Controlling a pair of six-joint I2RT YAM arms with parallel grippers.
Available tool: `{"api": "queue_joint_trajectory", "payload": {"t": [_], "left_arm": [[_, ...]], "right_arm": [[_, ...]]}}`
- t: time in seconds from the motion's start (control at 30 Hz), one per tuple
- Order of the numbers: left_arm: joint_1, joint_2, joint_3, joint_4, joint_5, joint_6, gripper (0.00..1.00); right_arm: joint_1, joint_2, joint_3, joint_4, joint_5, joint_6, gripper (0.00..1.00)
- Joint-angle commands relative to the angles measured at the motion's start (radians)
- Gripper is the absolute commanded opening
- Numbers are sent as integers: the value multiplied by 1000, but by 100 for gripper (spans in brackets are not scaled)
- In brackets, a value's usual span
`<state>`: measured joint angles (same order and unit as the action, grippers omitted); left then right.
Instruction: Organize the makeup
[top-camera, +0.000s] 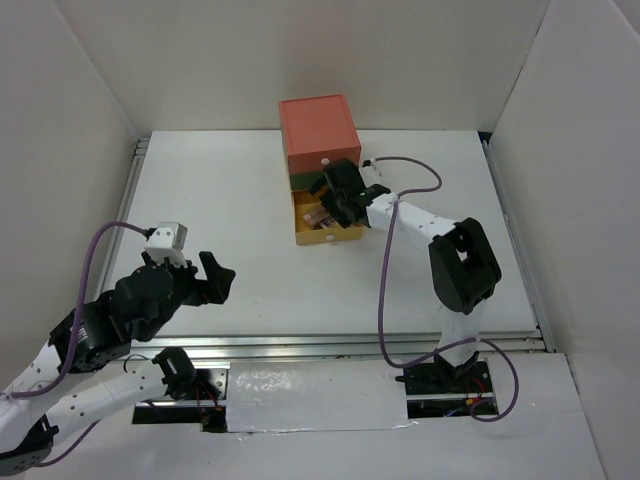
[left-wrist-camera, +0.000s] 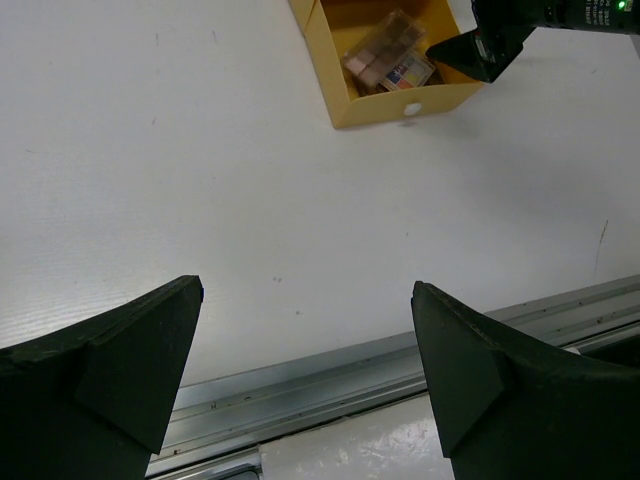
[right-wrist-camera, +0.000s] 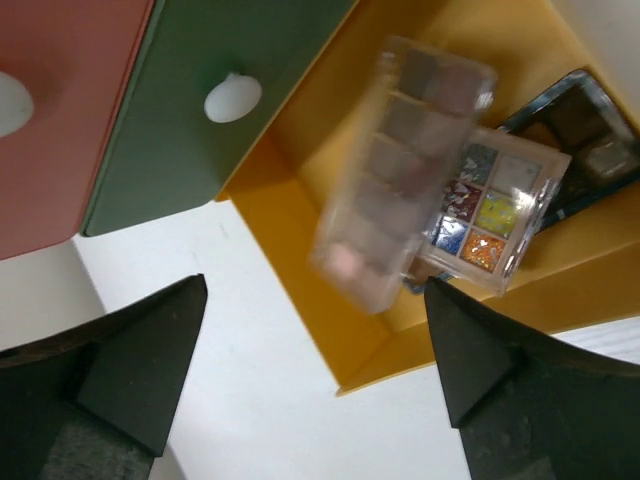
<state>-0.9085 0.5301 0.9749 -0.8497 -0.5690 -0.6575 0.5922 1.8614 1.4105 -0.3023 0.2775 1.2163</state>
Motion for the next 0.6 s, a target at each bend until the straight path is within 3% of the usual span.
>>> {"api": "queue_joint_trajectory", "payload": {"t": [0.0, 0.2, 0.3, 0.37, 0.4, 0.47, 0.57], "left_arm": [[-6, -4, -1, 40, 1, 15, 99], [-6, 10, -1, 35, -9, 10, 99], [-6, 16, 1, 32, -11, 9, 99], [-6, 15, -1, 40, -6, 16, 100], [-6, 15, -2, 43, -2, 16, 99], [-6, 19, -4, 43, 0, 18, 99], [-6, 33, -2, 41, -3, 16, 99]], "right_arm": [[0, -64, -10, 29, 74, 17, 100], [-3, -126, -36, -4, 107, -1, 100], [1, -232, -212, 136, 83, 8, 96], [1, -325, -407, 222, 57, 40, 77], [3, -359, -470, 271, 52, 46, 58], [6, -431, -651, 417, 36, 86, 1], [6, -408, -737, 500, -3, 124, 0]]}}
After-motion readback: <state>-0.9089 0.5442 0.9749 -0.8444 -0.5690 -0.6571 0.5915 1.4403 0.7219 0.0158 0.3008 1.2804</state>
